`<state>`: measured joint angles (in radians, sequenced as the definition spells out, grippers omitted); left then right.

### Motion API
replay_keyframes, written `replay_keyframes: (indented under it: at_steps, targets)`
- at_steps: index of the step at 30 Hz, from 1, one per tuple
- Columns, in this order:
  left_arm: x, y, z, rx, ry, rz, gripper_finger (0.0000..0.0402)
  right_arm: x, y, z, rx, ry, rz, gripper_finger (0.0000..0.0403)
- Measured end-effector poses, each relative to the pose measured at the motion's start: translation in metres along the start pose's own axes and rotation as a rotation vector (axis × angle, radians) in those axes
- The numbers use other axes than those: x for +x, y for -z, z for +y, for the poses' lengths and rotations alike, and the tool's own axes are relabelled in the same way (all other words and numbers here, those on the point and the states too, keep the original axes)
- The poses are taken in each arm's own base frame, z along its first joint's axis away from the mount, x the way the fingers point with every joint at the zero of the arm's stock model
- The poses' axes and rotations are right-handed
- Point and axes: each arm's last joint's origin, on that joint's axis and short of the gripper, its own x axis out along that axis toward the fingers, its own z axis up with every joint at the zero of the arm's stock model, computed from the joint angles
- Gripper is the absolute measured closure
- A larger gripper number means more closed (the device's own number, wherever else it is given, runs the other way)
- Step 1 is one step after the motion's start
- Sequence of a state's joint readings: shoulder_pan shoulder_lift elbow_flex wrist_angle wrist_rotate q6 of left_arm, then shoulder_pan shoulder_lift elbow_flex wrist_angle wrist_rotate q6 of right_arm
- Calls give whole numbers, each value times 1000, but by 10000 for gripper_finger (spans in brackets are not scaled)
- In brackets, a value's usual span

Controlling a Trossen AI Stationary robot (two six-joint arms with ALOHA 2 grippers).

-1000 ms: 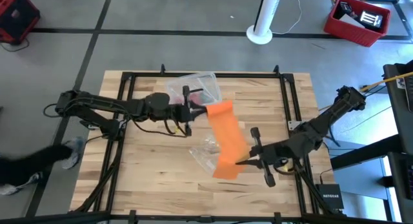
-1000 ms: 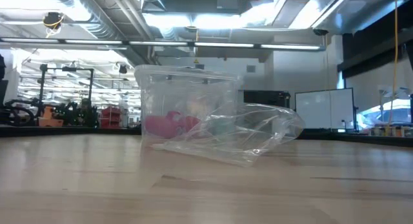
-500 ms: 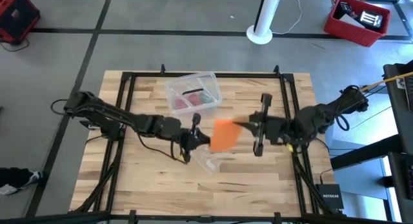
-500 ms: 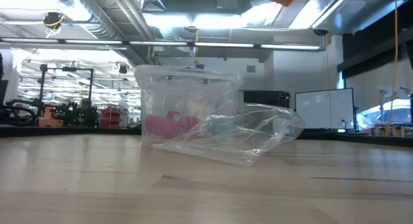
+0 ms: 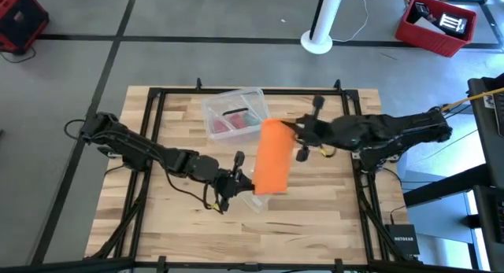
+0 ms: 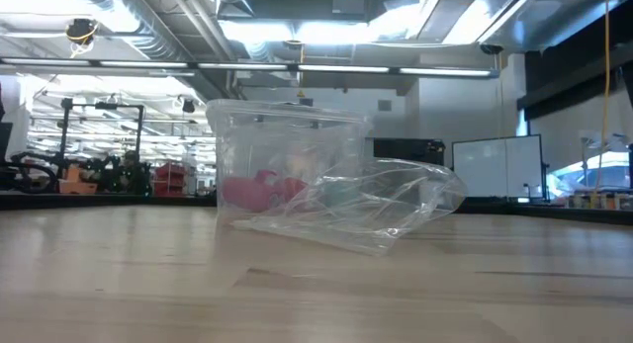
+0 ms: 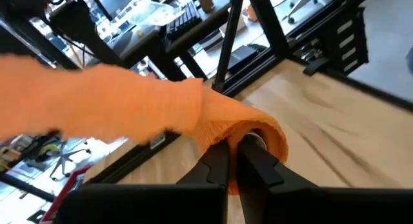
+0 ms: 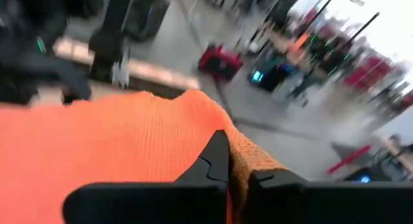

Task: Roll bandage
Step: Roll the orange bandage

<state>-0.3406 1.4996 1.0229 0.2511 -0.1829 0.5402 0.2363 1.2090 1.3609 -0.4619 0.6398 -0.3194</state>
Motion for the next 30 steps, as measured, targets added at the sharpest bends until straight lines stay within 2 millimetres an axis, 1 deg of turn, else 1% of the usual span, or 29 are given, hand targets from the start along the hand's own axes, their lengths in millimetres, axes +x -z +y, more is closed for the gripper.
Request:
replay_keyframes:
  at_steps: [4,8,10,12,15,18,22,24,26,28,30]
  targets:
    - [-1,-8,-7,10,29,-62,398,23,22,5,40,-121,96,400]
    - [-4,-16,-8,9,18,-122,398,42,61,22,84,-227,195,400]
    - [-4,-18,-7,3,3,-143,398,51,80,33,128,-253,200,400]
    - [-5,-20,-6,-6,-22,-156,398,56,94,44,182,-312,181,400]
    - [-4,-21,-1,-16,-50,-177,398,63,113,60,263,-411,154,400]
    - [-4,-22,7,-38,-89,-208,398,69,134,73,339,-463,183,400]
    - [-3,-16,20,-47,-201,-159,398,74,152,86,426,-542,234,400]
    - [-2,-9,26,-34,-245,-96,398,76,157,90,468,-561,275,400]
    - [0,-1,30,-30,-247,-32,398,78,159,92,514,-561,304,398]
    - [1,7,33,-57,-236,19,398,79,161,94,563,-566,334,387]
    - [2,13,34,-102,-226,58,398,79,163,94,588,-562,359,360]
